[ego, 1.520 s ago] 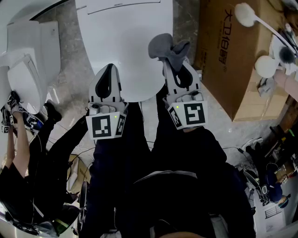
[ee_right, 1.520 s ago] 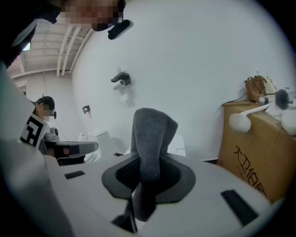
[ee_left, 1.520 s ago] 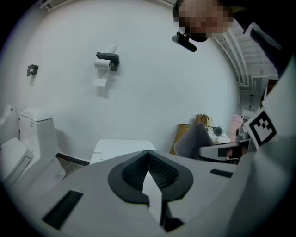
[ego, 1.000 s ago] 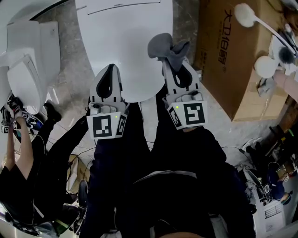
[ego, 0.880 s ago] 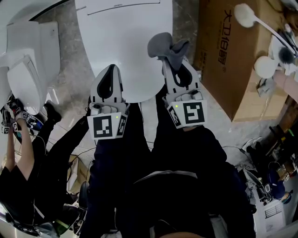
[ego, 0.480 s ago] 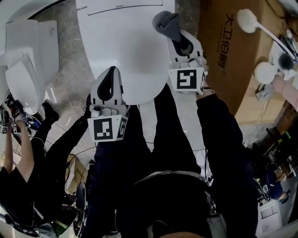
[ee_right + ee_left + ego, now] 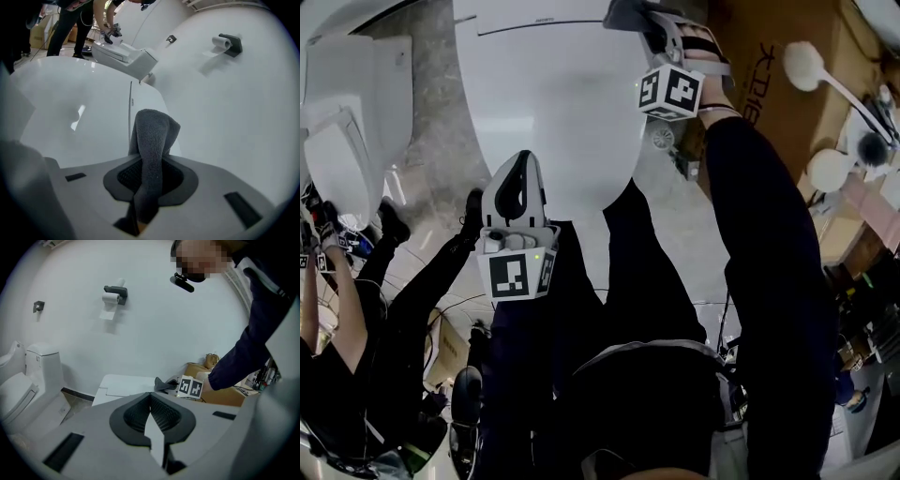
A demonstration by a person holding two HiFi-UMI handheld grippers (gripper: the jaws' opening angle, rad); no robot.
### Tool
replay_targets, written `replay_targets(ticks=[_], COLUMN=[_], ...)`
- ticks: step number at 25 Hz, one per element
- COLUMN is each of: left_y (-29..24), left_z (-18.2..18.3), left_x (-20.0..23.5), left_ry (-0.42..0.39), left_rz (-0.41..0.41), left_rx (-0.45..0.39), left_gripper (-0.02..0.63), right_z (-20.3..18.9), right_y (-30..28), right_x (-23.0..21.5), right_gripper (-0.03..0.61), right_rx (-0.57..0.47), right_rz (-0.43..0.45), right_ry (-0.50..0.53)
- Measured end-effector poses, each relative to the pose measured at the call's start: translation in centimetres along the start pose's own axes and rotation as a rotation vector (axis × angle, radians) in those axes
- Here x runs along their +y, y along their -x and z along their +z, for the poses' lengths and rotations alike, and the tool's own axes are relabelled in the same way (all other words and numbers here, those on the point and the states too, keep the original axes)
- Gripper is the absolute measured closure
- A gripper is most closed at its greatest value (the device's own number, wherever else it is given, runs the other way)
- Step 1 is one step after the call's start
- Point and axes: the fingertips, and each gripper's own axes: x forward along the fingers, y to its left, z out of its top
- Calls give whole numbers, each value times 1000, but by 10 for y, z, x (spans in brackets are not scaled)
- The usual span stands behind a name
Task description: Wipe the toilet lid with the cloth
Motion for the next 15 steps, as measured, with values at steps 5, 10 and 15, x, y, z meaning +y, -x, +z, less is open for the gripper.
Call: replay_targets(ticks=[5,10,15], left_y=[-5,-6,-2], left_z=[0,-5,-2], left_x=[4,5,2], left_ry=[12,13,11], left_rz=[20,21,2], left_rx=[4,16,9], left_gripper=[598,598,598], right_z=[-17,-24,-19], right_y=[-31,-30,-9], right_x=[8,29,50], right_gripper=[505,506,506], right_rx=[76,89,87], right_rz=[82,110,144], right_ry=[58,81,73])
